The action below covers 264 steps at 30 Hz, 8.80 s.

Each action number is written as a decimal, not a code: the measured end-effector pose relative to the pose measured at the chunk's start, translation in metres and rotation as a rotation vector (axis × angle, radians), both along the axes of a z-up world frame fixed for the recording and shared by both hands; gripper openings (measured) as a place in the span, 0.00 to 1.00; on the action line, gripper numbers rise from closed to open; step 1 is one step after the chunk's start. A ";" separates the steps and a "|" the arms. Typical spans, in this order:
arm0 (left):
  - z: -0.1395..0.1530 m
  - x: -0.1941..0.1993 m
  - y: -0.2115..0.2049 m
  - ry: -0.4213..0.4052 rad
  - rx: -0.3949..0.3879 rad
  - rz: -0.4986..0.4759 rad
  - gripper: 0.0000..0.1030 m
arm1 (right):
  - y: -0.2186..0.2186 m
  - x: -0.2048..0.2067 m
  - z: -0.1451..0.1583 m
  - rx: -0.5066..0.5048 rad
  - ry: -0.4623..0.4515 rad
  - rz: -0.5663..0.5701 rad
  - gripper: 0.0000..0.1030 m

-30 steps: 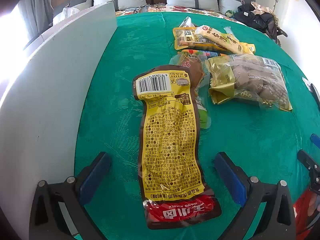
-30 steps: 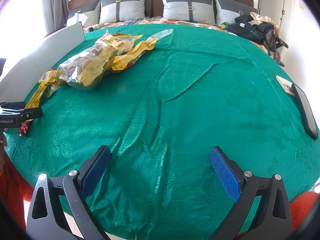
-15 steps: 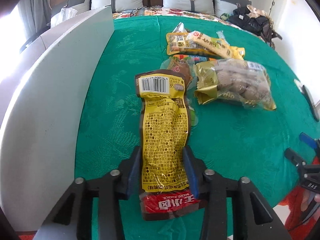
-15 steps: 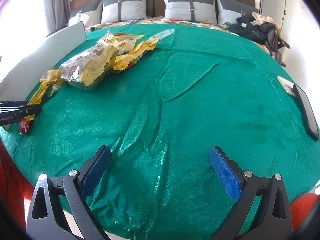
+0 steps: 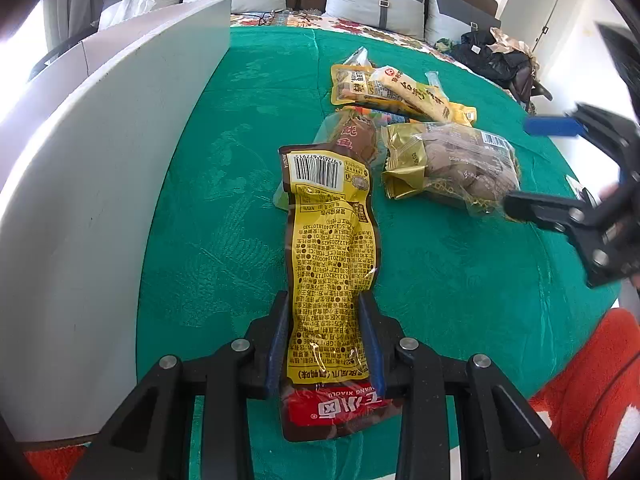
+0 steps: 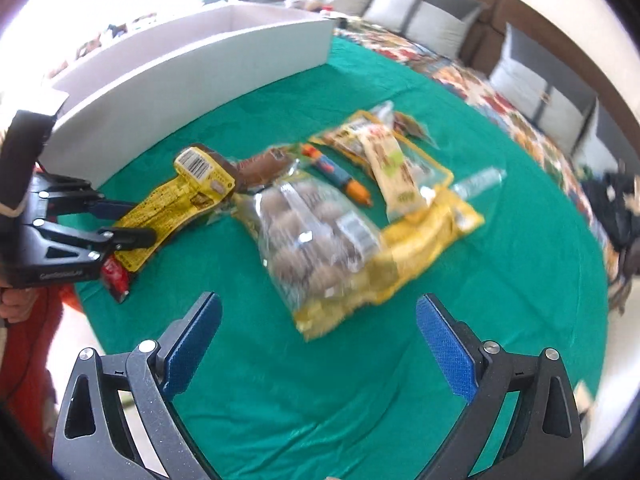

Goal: Organize snacks

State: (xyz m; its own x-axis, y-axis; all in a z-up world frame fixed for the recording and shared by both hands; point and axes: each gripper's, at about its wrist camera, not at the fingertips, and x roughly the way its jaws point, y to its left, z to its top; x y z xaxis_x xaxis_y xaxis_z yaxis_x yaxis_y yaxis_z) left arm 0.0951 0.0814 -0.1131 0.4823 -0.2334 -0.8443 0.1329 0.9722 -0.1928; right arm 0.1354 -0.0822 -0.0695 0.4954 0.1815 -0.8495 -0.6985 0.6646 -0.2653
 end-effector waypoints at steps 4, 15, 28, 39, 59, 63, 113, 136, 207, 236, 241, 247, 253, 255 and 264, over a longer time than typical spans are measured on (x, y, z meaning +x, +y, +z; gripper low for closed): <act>0.000 -0.003 0.006 0.004 -0.028 -0.008 0.31 | 0.037 0.034 -0.024 -0.150 0.090 0.040 0.94; 0.005 -0.002 0.011 0.001 -0.105 -0.022 0.27 | -0.041 0.000 0.017 0.196 0.210 -0.265 0.57; 0.001 -0.002 -0.031 -0.039 0.162 -0.096 0.27 | -0.089 -0.037 0.004 0.469 0.259 -0.485 0.57; 0.077 -0.013 0.027 -0.117 -0.242 0.038 0.24 | -0.099 -0.032 0.013 0.511 0.238 -0.533 0.57; 0.100 -0.019 0.249 -0.117 0.150 0.495 0.67 | 0.197 0.006 0.089 0.749 0.386 -0.132 0.70; 0.101 -0.030 0.236 -0.161 0.133 0.490 0.81 | 0.151 0.001 0.077 0.725 0.287 -0.163 0.70; -0.022 -0.004 -0.044 -0.148 0.175 0.033 1.00 | -0.108 -0.059 -0.069 0.322 -0.056 -0.576 0.94; -0.022 -0.005 -0.045 -0.154 0.177 0.033 1.00 | -0.107 -0.058 -0.068 0.324 -0.061 -0.574 0.94; 0.005 0.160 -0.041 0.119 0.142 -0.033 0.99 | -0.109 -0.058 -0.066 0.330 -0.068 -0.554 0.94; -0.001 0.056 -0.029 0.068 0.200 0.109 0.54 | -0.107 -0.057 -0.066 0.323 -0.049 -0.545 0.94; -0.007 0.053 -0.027 0.054 0.184 0.159 0.83 | -0.107 -0.057 -0.066 0.323 -0.050 -0.544 0.94; -0.015 0.060 -0.028 0.000 0.187 0.158 1.00 | -0.108 -0.057 -0.066 0.324 -0.051 -0.543 0.94; -0.016 0.058 -0.028 -0.049 0.186 0.134 1.00 | -0.108 -0.057 -0.066 0.324 -0.052 -0.543 0.94; -0.016 0.056 -0.029 -0.055 0.186 0.132 1.00 | -0.108 -0.057 -0.066 0.324 -0.052 -0.543 0.94; -0.016 0.052 -0.029 -0.061 0.185 0.125 1.00 | -0.108 -0.058 -0.065 0.327 -0.062 -0.546 0.95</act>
